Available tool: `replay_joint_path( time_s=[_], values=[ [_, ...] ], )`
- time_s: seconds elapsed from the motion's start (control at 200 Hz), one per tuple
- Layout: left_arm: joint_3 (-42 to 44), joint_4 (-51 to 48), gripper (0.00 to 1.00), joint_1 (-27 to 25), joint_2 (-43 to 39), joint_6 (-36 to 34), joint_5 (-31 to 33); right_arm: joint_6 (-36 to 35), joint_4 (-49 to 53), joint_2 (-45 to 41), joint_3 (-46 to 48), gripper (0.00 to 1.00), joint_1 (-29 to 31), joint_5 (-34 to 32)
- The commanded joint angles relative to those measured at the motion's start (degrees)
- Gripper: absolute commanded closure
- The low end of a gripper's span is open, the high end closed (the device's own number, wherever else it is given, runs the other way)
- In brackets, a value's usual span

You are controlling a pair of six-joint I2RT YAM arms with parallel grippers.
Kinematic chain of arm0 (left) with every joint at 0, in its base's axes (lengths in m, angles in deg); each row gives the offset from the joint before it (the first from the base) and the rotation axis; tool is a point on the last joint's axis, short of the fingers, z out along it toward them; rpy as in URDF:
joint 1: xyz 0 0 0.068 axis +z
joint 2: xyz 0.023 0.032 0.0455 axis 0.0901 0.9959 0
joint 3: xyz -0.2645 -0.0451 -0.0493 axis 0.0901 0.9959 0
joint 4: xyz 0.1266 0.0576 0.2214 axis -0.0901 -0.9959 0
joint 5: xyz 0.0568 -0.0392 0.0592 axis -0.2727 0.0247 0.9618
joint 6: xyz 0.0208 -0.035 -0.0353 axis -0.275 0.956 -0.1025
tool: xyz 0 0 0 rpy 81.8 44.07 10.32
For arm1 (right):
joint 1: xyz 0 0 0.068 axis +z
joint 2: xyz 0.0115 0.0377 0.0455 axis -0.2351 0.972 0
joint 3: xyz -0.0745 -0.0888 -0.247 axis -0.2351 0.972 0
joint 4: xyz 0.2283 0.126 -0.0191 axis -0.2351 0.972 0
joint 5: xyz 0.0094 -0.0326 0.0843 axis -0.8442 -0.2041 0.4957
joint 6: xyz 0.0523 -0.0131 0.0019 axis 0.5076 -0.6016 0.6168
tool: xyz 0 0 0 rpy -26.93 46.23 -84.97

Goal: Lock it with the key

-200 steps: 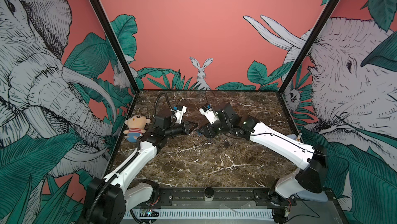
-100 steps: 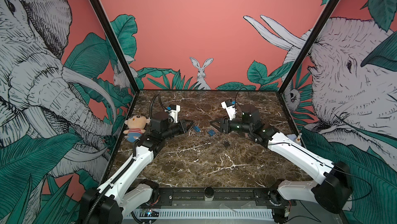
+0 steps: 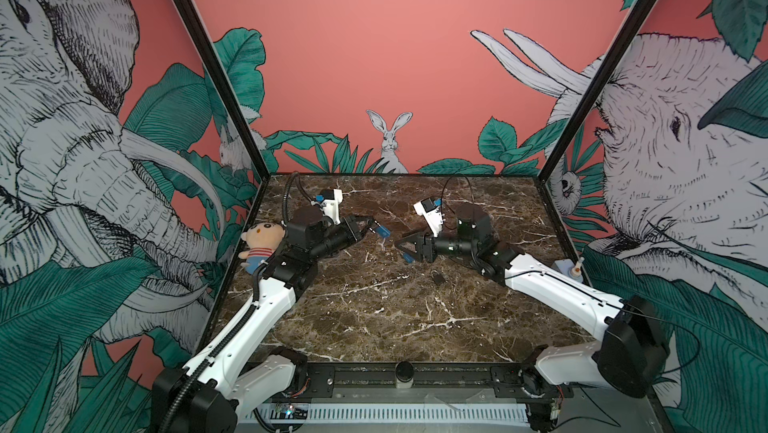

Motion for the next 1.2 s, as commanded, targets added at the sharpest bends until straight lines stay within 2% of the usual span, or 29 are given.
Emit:
replay_joint_path(
  time_s=[0.0, 0.42, 0.51, 0.635, 1.195],
  values=[
    [-2.7, 4.43, 1.0, -0.96, 0.08, 2.97, 0.07, -5.0, -2.28, 0.2, -2.05, 0.46, 1.15, -2.06],
    [-4.18, 5.97, 1.0, -3.32, 0.96, 4.94, 0.27, -8.54, -1.51, 2.77, -6.1, 0.44, 1.16, -5.76],
    [-4.66, 6.16, 1.0, -3.46, 0.9, 5.23, 0.11, -8.86, -1.4, 3.36, -6.79, 0.48, 1.18, -5.72],
    [-5.05, 6.12, 1.0, -3.45, 0.92, 5.16, 0.11, -8.68, -1.24, 3.93, -7.19, 0.6, 1.13, -5.21],
    [-4.04, 7.81, 1.0, -3.89, 1.51, 6.6, -0.09, -8.76, -2.62, 3.34, -7.27, 0.6, 1.18, -6.25]
  ],
)
